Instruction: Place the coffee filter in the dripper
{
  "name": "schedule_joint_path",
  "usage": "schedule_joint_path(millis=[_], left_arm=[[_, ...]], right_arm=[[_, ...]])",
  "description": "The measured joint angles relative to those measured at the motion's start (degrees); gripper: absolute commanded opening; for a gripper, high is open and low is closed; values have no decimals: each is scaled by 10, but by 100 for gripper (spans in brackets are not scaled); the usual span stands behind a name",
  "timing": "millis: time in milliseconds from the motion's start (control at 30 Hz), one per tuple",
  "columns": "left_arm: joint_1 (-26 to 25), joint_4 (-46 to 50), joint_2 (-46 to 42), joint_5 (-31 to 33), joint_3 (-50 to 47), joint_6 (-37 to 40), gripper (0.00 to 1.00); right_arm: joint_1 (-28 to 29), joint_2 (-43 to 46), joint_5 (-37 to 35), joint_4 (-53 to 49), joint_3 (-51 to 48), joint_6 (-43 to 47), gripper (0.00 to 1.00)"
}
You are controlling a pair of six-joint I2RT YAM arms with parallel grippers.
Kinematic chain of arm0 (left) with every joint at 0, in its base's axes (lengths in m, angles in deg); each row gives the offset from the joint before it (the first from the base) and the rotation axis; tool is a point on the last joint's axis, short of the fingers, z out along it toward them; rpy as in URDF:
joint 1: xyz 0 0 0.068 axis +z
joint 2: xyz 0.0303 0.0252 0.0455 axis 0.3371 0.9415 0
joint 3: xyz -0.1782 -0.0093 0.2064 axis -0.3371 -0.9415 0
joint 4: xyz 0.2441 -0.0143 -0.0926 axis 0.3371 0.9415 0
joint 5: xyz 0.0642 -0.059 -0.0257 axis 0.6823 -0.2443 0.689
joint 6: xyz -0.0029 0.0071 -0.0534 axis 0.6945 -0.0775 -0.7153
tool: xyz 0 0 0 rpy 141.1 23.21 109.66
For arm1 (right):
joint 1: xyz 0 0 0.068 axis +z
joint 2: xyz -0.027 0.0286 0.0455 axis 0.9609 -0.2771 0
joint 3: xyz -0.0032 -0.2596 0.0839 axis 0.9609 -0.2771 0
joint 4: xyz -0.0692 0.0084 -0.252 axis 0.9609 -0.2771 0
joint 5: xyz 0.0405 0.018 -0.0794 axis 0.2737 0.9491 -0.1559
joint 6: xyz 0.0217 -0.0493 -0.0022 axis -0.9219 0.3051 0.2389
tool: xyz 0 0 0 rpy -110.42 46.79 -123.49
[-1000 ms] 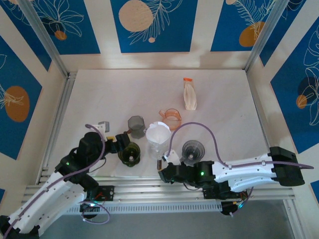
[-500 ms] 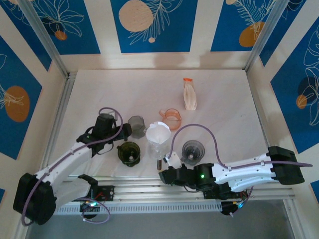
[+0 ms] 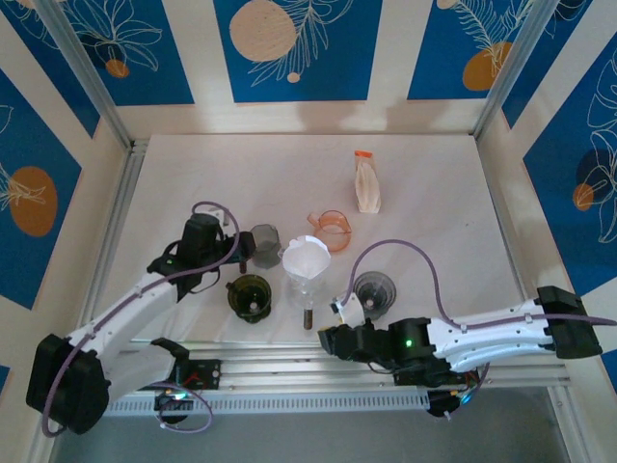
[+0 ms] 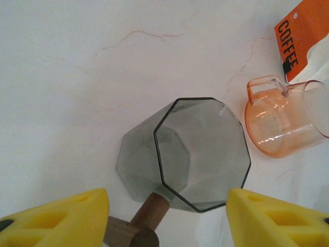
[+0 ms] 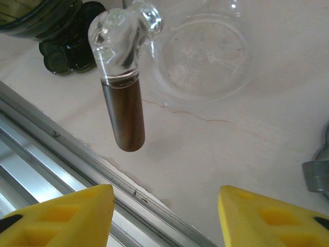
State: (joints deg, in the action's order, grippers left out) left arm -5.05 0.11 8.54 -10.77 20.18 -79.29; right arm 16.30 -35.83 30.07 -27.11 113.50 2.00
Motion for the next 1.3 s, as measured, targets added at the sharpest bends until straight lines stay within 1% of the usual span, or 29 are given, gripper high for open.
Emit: schedule_joint_path(millis=[133,233,300,500,567,800,1067,1167,1300], left_arm=[[-1,3,-10,-2,-21,7,58],[-4,4,-9,-5,-41,7,61],[-8,3,-1,-7,-47,9,63],[-15,-1,23,-9,-48,11,61],[-16,-3,29,-9,-48,14,58],[-19,-14,40,-8,-48,23,42],[-20,-14,40,3,-48,23,30],[-20,-13,38,14,-48,23,28],[-20,7,20,34,-48,22,29]], right_arm=[[0,10,-4,-9,-5,-2,57],[0,17,-6,-14,-5,-3,57],[0,23,-8,-17,-8,-7,57],[0,37,-10,-27,-19,-17,57],[0,38,-12,-29,-20,-17,57],[-3,39,-12,-30,-20,-17,57],[-7,39,-12,-30,-20,-17,57],[-7,39,-12,-30,-20,-17,57],[-7,39,-12,-30,-20,-17,57]])
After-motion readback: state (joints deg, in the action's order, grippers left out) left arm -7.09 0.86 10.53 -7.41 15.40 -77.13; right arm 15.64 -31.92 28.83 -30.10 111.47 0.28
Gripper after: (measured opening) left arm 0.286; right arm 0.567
